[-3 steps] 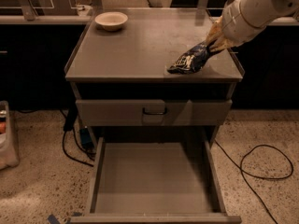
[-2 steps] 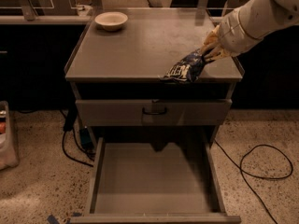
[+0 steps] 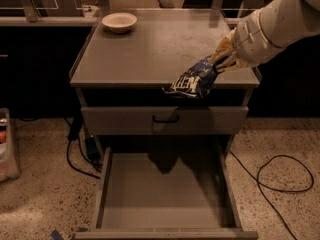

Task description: Place blue chip bag into middle drawer

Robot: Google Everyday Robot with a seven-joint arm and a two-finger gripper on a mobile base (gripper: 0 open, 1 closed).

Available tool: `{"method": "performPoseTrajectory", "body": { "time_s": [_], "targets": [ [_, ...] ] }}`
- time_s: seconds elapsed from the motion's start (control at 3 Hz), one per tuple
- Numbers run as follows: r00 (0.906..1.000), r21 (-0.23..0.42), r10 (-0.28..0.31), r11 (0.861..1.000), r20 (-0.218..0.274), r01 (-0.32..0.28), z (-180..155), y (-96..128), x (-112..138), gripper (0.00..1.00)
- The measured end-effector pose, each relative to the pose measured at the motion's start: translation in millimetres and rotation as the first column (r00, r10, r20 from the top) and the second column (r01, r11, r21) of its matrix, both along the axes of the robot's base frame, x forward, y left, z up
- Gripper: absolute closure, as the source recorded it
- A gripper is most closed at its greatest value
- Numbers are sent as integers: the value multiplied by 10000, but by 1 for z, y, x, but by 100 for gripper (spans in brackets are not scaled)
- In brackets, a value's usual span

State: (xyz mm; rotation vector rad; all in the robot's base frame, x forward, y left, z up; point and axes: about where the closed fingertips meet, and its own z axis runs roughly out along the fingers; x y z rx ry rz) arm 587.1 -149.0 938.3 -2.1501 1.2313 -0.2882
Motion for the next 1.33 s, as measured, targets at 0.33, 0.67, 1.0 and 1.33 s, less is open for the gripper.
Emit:
{"method": "performPoseTrajectory", "body": {
  "time_s": [0.33, 0.67, 1.0, 1.33],
  "targets": [
    [9997, -197, 207, 9996, 87, -205, -9, 4, 1, 100],
    [9992, -133, 373, 9992, -140, -375, -43, 8, -7, 100],
    [9985, 129, 292, 9995, -470, -286, -77, 14, -28, 100],
    [9971, 55, -14, 10000, -756, 18, -147, 13, -58, 100]
  ]
}}
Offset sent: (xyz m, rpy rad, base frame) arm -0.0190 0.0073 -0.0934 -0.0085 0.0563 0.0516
